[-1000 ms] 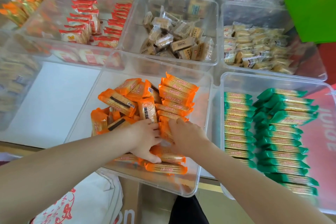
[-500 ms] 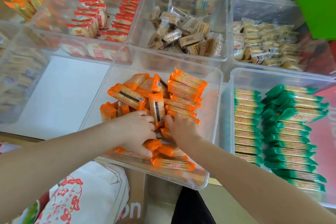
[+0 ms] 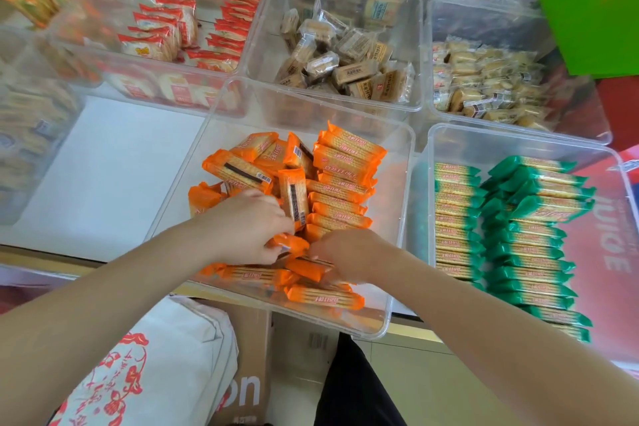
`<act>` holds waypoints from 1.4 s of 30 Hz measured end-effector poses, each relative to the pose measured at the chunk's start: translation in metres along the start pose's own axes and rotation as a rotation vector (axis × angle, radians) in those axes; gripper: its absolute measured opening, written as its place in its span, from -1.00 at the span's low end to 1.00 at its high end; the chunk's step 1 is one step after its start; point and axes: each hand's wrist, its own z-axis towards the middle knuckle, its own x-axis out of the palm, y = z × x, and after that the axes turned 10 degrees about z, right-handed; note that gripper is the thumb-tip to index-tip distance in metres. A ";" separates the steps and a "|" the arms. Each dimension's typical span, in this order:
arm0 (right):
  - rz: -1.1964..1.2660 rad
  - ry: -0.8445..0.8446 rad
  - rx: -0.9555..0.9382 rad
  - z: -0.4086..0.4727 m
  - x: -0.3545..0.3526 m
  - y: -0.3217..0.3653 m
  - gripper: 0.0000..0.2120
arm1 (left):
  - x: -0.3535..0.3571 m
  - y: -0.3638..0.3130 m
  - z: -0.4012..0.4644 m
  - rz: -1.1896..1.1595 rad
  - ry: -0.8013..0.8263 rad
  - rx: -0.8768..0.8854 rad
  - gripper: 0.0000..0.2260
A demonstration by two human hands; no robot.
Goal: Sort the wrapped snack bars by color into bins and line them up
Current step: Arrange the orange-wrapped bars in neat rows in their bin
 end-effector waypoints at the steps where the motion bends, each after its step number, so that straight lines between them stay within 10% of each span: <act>1: -0.023 -0.001 -0.012 0.001 -0.002 0.001 -0.68 | 0.001 0.001 -0.003 0.005 -0.003 -0.006 -0.80; 10: -0.310 -0.129 0.100 0.029 0.018 0.011 -0.81 | 0.007 0.003 -0.025 -0.294 -0.428 -0.240 -0.69; 18: 0.734 -0.400 0.037 -0.033 -0.032 -0.013 -0.76 | 0.019 -0.013 -0.021 -0.307 -0.372 -0.188 -0.73; 23: 0.090 -0.024 0.058 -0.035 0.002 0.000 -0.69 | 0.017 -0.026 -0.015 -0.407 -0.473 -0.338 -0.73; 33: -0.122 -0.528 0.296 -0.035 -0.032 -0.028 -0.80 | 0.025 -0.031 -0.028 -0.689 -0.585 -0.588 -0.57; 42: -0.139 -0.598 0.407 0.002 -0.046 -0.046 -0.74 | 0.023 -0.026 0.011 -0.646 -0.441 -0.535 -0.74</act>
